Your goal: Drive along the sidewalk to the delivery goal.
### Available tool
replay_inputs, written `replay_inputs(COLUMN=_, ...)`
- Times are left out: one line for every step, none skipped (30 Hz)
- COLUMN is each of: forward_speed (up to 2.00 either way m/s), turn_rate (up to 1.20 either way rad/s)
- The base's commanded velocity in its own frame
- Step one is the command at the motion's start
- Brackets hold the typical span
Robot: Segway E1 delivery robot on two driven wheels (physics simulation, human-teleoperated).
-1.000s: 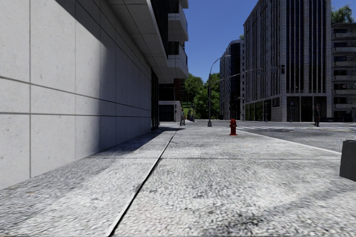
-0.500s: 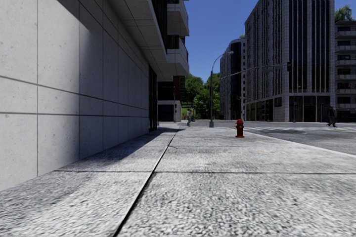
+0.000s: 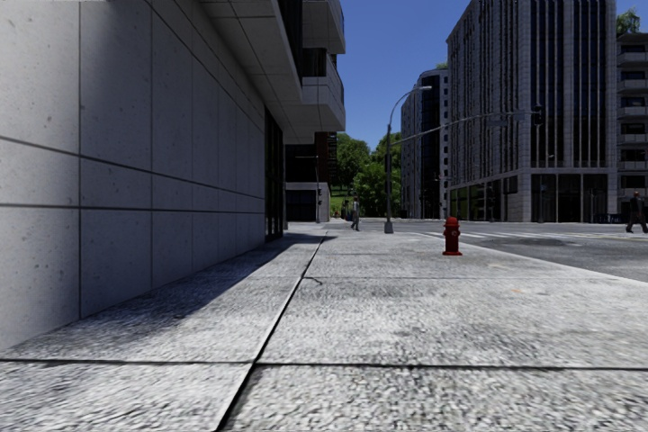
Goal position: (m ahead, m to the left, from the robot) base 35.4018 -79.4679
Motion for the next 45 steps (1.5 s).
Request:
replay_inputs(forward_speed=1.92, turn_rate=0.00)
replay_inputs(forward_speed=1.92, turn_rate=0.00)
replay_inputs(forward_speed=1.92, turn_rate=0.00)
replay_inputs(forward_speed=1.92, turn_rate=0.00)
replay_inputs(forward_speed=1.92, turn_rate=0.00)
replay_inputs(forward_speed=1.92, turn_rate=0.00)
replay_inputs(forward_speed=1.92, turn_rate=0.00)
replay_inputs(forward_speed=1.92, turn_rate=0.00)
replay_inputs(forward_speed=1.92, turn_rate=0.00)
replay_inputs(forward_speed=1.92, turn_rate=0.00)
replay_inputs(forward_speed=1.92, turn_rate=0.00)
replay_inputs(forward_speed=1.92, turn_rate=0.00)
replay_inputs(forward_speed=1.92, turn_rate=0.00)
replay_inputs(forward_speed=1.92, turn_rate=0.00)
replay_inputs(forward_speed=1.92, turn_rate=0.00)
replay_inputs(forward_speed=1.92, turn_rate=0.00)
replay_inputs(forward_speed=1.92, turn_rate=0.00)
replay_inputs(forward_speed=1.92, turn_rate=0.00)
replay_inputs(forward_speed=1.92, turn_rate=0.00)
replay_inputs(forward_speed=1.92, turn_rate=0.00)
replay_inputs(forward_speed=1.92, turn_rate=0.00)
replay_inputs(forward_speed=1.92, turn_rate=0.00)
replay_inputs(forward_speed=1.92, turn_rate=0.00)
replay_inputs(forward_speed=1.92, turn_rate=0.00)
replay_inputs(forward_speed=1.92, turn_rate=0.00)
replay_inputs(forward_speed=1.92, turn_rate=0.00)
replay_inputs(forward_speed=1.92, turn_rate=0.00)
replay_inputs(forward_speed=1.92, turn_rate=0.00)
replay_inputs(forward_speed=1.92, turn_rate=0.00)
replay_inputs(forward_speed=1.92, turn_rate=0.00)
replay_inputs(forward_speed=1.92, turn_rate=0.00)
replay_inputs(forward_speed=1.92, turn_rate=0.00)
replay_inputs(forward_speed=1.92, turn_rate=0.00)
replay_inputs(forward_speed=1.92, turn_rate=0.00)
replay_inputs(forward_speed=1.92, turn_rate=0.00)
replay_inputs(forward_speed=1.92, turn_rate=0.00)
replay_inputs(forward_speed=1.92, turn_rate=0.00)
replay_inputs(forward_speed=1.92, turn_rate=0.00)
replay_inputs(forward_speed=1.92, turn_rate=0.00)
replay_inputs(forward_speed=1.92, turn_rate=0.00)
replay_inputs(forward_speed=1.92, turn_rate=0.00)
replay_inputs(forward_speed=1.92, turn_rate=0.00)
replay_inputs(forward_speed=1.92, turn_rate=0.00)
replay_inputs(forward_speed=1.92, turn_rate=0.00)
replay_inputs(forward_speed=1.92, turn_rate=0.00)
